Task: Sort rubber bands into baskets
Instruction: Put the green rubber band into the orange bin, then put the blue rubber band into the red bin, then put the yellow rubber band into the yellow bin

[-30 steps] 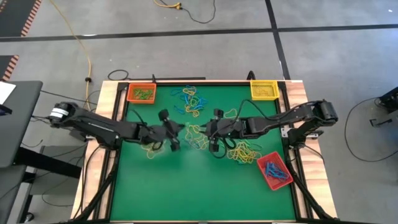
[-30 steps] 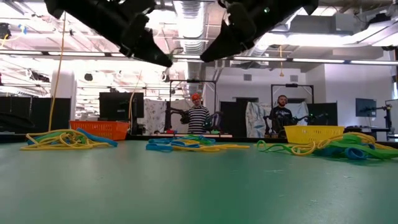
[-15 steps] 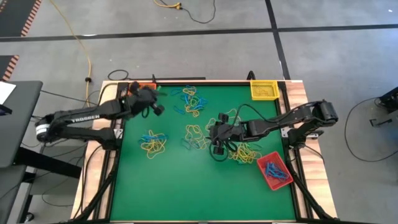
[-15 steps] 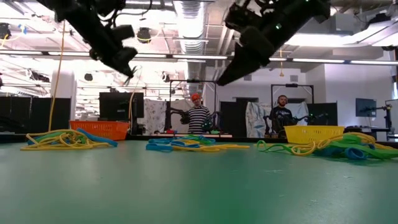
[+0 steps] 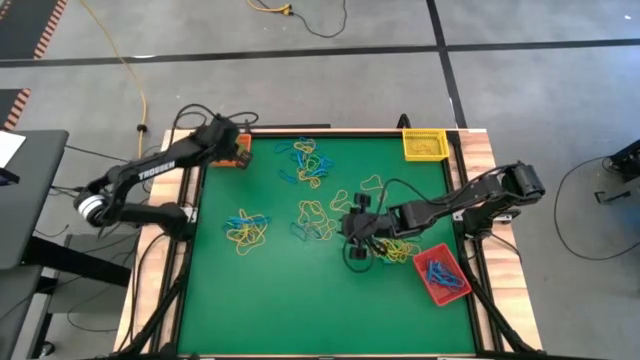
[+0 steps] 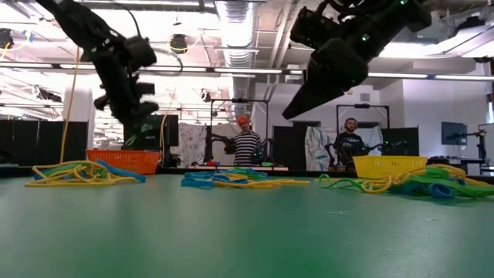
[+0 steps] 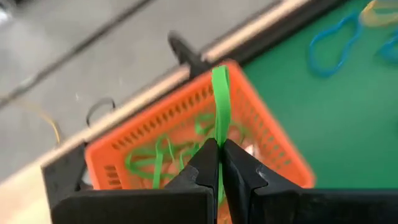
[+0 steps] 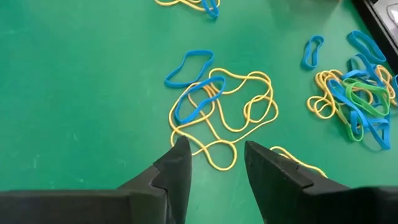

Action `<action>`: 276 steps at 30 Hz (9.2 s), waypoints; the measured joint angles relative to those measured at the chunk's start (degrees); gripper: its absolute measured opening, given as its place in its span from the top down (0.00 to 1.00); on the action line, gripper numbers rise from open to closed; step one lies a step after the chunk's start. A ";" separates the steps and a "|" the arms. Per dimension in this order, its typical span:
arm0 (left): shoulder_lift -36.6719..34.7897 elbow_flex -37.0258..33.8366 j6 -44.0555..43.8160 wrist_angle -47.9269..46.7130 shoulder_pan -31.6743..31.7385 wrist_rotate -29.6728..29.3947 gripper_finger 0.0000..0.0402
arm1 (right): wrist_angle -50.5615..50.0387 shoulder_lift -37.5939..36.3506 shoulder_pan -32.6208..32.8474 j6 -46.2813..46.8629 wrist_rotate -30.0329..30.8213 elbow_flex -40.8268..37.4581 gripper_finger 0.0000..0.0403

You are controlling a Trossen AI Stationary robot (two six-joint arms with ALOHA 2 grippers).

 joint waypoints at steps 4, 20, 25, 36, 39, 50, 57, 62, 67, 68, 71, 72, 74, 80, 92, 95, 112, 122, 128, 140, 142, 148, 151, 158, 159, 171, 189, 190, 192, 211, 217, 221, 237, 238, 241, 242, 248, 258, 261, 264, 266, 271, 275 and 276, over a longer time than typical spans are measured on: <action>4.60 0.01 0.39 -0.64 2.39 0.30 1.00 | -0.04 0.00 0.47 0.34 0.02 -0.04 0.55; 7.25 0.00 0.45 -1.70 3.52 0.62 0.70 | -0.02 0.00 -0.09 0.83 0.08 -0.04 0.55; 3.47 0.00 1.17 -1.73 3.33 1.08 0.64 | -0.02 0.00 -0.14 0.85 0.33 -0.04 0.55; -12.26 0.00 0.07 -2.00 -3.02 10.31 0.64 | -1.33 0.00 -0.14 0.91 0.28 0.00 0.55; -16.04 0.00 -0.12 -3.16 -6.62 13.83 0.65 | -3.13 0.00 -0.14 1.86 0.23 0.00 0.55; -21.84 0.00 -2.60 -5.11 -22.77 16.65 0.65 | -13.66 0.00 0.11 7.08 -0.04 0.00 0.55; -19.82 0.00 -4.83 -4.72 -33.00 16.65 0.65 | -18.63 0.00 0.97 9.54 -1.64 0.00 0.55; -17.67 -1.85 -6.17 0.60 -39.67 16.63 0.65 | -15.18 0.00 1.74 7.46 -5.64 0.00 0.55; -14.04 -2.45 -6.90 5.20 -45.34 16.01 0.65 | -4.06 0.74 2.61 4.17 -10.07 0.02 0.55; -13.15 -2.45 -7.07 6.13 -46.43 15.92 0.65 | -1.98 1.23 2.71 3.57 -10.54 0.02 0.55; -10.03 -2.45 -7.19 9.21 -49.71 14.70 0.65 | 4.24 3.55 2.58 2.26 -10.80 0.02 0.55; -8.73 -2.45 -7.23 9.96 -50.85 14.02 0.65 | 5.92 4.41 2.30 1.60 -10.81 0.02 0.55; -6.59 -2.45 -7.66 11.58 -52.80 12.33 0.65 | 10.28 6.30 1.71 0.84 -10.82 0.04 0.55; -0.22 -2.49 -9.39 15.05 -58.62 6.56 0.65 | 16.05 12.28 -0.10 -3.11 -11.85 2.33 0.55; 4.37 -2.49 -11.53 21.94 -68.23 -5.83 0.65 | 16.06 23.04 -2.73 -9.36 -13.70 11.93 0.55; 4.23 -2.49 -12.06 21.67 -69.80 -8.08 0.65 | 15.81 24.99 -3.67 -9.38 -13.79 13.47 0.56; 4.17 -2.49 -15.06 18.73 -73.83 -14.12 0.65 | 17.35 26.05 -7.22 -9.55 -21.22 14.62 0.66; 4.17 -2.49 -17.09 17.11 -74.74 -14.19 0.65 | 22.29 29.59 -8.06 -9.73 -21.14 14.94 0.63; 4.17 -2.49 -17.67 16.28 -75.67 -15.21 0.65 | 21.85 32.24 -8.67 -9.27 -21.20 15.25 0.65; 4.17 -2.49 -17.57 16.39 -75.80 -15.63 0.65 | 17.50 32.30 -9.21 -11.05 -21.04 15.40 0.96; 4.17 -2.49 -17.55 16.39 -75.80 -15.71 0.65 | 17.29 32.06 -9.21 -10.98 -20.98 15.34 0.96; 4.17 -2.49 -17.53 16.63 -75.77 -17.34 0.65 | 12.40 28.03 -8.22 -12.29 -20.71 14.99 0.97; 4.17 -2.49 -17.55 16.70 -75.82 -17.81 0.65 | 8.07 24.07 -7.27 -14.10 -17.41 14.83 0.97; 4.17 -2.49 -17.53 16.79 -75.84 -18.67 0.65 | -0.93 13.11 -5.35 -16.04 -11.39 14.99 0.97; 4.17 -2.49 -17.51 16.80 -75.84 -18.91 0.65 | -2.06 11.59 -5.05 -16.29 -10.47 14.99 0.97; 4.17 -2.49 -17.55 16.82 -75.84 -20.20 0.65 | -30.95 -2.77 -4.94 -8.34 3.25 15.06 0.97; 4.19 -2.49 -11.99 16.90 -74.91 -23.18 0.65 | -62.26 -14.76 14.03 28.55 -7.99 15.04 0.97; 4.19 -2.49 -11.59 16.90 -74.50 -23.20 0.65 | -62.41 -15.16 15.86 31.27 -9.00 15.06 0.97; 4.20 -2.49 -10.99 16.90 -73.55 -23.21 0.65 | -62.35 -15.52 19.47 36.67 -10.39 15.06 0.97; 4.30 -2.49 -7.54 20.84 -67.50 -19.30 0.65 | -60.87 -14.11 44.42 81.87 -17.90 3.31 0.96; 4.30 -2.49 -7.89 21.03 -67.50 -19.10 0.65 | -57.06 -14.10 45.50 84.56 -18.08 -0.44 0.95; 4.33 -2.49 -7.91 21.16 -67.50 -19.08 0.65 | -57.20 -14.10 45.46 85.72 -18.10 -1.57 0.89; 4.33 -2.49 -6.49 21.16 -66.85 -19.54 0.65 | -58.05 -16.77 45.41 84.76 -15.58 -1.87 0.67; 4.33 -2.49 -6.49 21.16 -66.53 -19.56 0.65 | -58.46 -17.18 45.41 84.78 -15.03 -1.86 0.67; 4.33 -2.49 -6.47 21.16 -65.65 -19.48 0.65 | -60.07 -18.51 45.41 84.76 -12.23 -1.86 0.66; 4.33 -2.49 -6.42 21.18 -65.34 -19.25 0.65 | -60.35 -18.92 45.41 84.76 -10.93 -1.86 0.66; 4.33 -2.48 -6.23 21.29 -63.60 -18.01 0.65 | -60.63 -21.23 44.23 81.37 -1.61 -1.84 0.66; 4.33 -2.49 -5.85 21.51 -61.63 -17.90 0.65 | -59.89 -20.98 35.93 67.48 10.42 -1.84 0.66; 4.33 -2.49 -5.80 21.72 -60.93 -16.64 0.65 | -59.12 -20.98 32.61 62.72 15.05 -1.84 0.66; 4.33 -2.47 -5.77 21.79 -60.38 -15.89 0.65 | -56.68 -20.98 28.93 56.75 18.53 -1.84 0.66; 4.33 -2.49 -5.79 21.78 -60.10 -15.19 0.65 | -54.21 -20.98 26.24 51.83 19.58 -1.84 0.66; 4.33 -2.49 -5.60 21.75 -60.04 -15.06 0.65 | -49.23 -20.97 18.73 42.01 21.57 -1.84 0.66; 4.33 -2.49 -5.60 21.73 -60.04 -15.05 0.65 | -45.22 -20.90 11.99 37.58 22.95 -2.44 0.66; 4.33 -2.49 -5.60 21.73 -60.04 -15.05 0.65 | -42.98 -20.92 9.89 36.75 22.88 -3.31 0.66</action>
